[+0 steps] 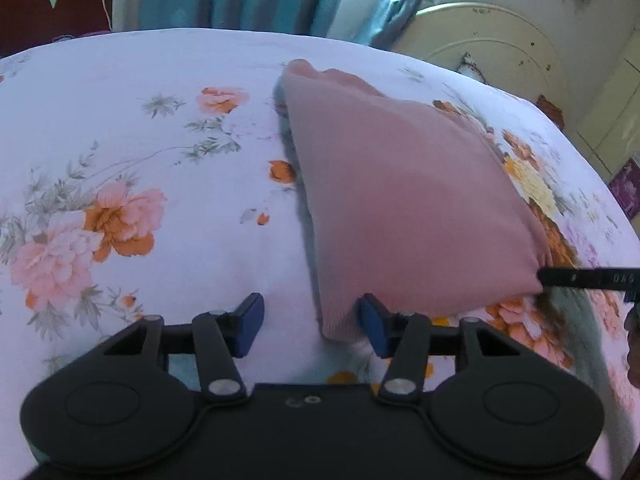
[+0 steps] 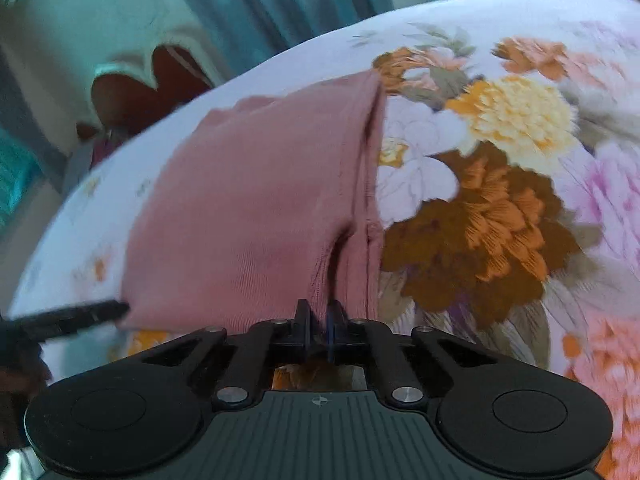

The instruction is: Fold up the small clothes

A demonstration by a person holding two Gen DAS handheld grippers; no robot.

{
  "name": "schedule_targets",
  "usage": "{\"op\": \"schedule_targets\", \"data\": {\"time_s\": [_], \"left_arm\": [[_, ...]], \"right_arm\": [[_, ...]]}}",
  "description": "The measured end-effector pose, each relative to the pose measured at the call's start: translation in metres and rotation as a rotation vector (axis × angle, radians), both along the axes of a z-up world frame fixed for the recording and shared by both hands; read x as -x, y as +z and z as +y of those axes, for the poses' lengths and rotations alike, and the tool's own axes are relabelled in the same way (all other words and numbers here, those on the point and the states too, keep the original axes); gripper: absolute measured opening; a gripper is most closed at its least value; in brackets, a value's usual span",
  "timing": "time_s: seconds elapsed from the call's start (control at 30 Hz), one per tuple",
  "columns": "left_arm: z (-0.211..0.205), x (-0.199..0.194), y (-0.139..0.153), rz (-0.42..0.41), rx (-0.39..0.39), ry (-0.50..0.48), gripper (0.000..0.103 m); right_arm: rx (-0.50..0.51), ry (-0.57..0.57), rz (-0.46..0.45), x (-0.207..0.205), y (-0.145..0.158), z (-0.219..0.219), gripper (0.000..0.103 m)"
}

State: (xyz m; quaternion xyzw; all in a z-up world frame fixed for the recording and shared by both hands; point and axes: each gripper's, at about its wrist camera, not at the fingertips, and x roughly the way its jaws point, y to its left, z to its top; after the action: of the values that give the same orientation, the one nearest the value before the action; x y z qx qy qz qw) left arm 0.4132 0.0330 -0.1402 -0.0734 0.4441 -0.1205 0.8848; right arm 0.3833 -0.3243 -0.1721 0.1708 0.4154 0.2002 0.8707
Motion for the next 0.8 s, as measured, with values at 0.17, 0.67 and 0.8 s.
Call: {"op": "schedule_targets", "data": {"time_s": [0.17, 0.67, 0.8], "left_arm": [[0.009, 0.003, 0.017, -0.092, 0.055, 0.038, 0.09], [0.026, -0.103, -0.017, 0.088, 0.399, 0.13, 0.072], [0.022, -0.112, -0.016, 0.102, 0.385, 0.124, 0.07]], "right_arm": [[-0.009, -0.054, -0.09, -0.001, 0.025, -0.014, 0.066], [-0.368, -0.027, 0.206, -0.131, -0.018, -0.053, 0.065], [-0.396, 0.039, 0.224, -0.145, -0.019, -0.044, 0.064]]}}
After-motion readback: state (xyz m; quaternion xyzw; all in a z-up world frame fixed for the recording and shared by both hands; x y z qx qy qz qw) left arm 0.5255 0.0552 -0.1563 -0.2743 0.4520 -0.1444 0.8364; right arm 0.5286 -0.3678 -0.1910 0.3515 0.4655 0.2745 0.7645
